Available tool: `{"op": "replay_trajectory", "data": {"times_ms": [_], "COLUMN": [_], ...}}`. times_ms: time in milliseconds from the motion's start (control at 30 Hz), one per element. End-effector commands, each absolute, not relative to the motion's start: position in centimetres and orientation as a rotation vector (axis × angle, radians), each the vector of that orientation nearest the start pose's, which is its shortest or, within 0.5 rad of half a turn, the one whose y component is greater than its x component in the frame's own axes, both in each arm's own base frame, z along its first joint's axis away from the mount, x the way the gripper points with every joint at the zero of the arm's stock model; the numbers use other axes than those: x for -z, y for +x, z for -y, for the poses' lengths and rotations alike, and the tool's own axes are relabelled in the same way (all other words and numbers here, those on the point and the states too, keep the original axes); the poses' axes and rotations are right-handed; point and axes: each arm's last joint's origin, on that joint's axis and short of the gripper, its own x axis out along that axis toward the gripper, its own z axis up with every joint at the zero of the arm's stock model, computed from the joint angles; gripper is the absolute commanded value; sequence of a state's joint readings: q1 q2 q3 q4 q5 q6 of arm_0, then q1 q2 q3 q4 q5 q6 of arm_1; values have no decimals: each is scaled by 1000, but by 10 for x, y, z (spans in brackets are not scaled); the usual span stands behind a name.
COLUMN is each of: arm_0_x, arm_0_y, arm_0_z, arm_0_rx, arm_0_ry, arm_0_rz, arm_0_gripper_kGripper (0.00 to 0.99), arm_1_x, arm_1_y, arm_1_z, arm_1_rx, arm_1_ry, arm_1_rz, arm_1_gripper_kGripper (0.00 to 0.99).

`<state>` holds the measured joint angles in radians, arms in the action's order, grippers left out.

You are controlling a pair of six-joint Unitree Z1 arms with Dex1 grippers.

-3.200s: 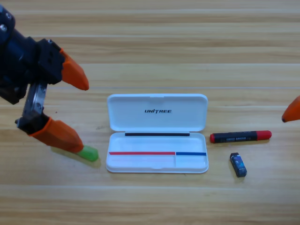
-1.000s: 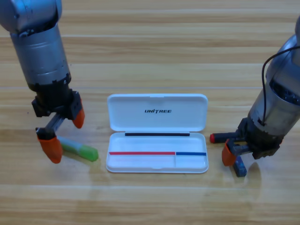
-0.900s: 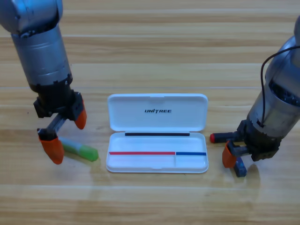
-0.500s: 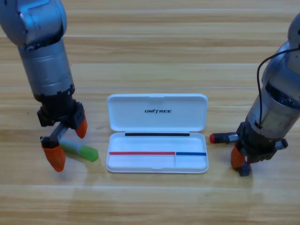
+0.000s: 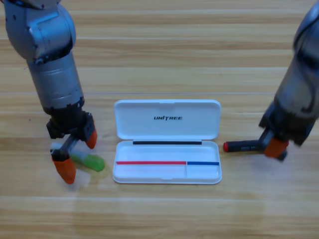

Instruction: Clean up eraser and pencils

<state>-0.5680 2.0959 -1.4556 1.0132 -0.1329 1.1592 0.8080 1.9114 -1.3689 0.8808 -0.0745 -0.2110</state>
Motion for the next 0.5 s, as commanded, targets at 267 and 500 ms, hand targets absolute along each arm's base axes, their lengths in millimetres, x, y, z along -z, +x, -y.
{"op": "replay_trajectory", "data": {"times_ms": [267,500], "arm_0_x": [-189,-190], "arm_0_y": [305,294], "arm_0_z": [186,178], "arm_0_rx": [1349,1310], "arm_0_ry": [1269,1286], "arm_0_rz": [-1138,-1084], "arm_0_gripper_kGripper": [990,919], "arm_1_x": [-231,-214], "arm_1_y": [248,263], "arm_1_z": [-319,-349], "arm_1_rx": [-1268,-1284], "arm_1_ry": [-1106,-1124], "arm_1_rz": [-1162,-1140], "arm_1_gripper_kGripper": [0,0]}}
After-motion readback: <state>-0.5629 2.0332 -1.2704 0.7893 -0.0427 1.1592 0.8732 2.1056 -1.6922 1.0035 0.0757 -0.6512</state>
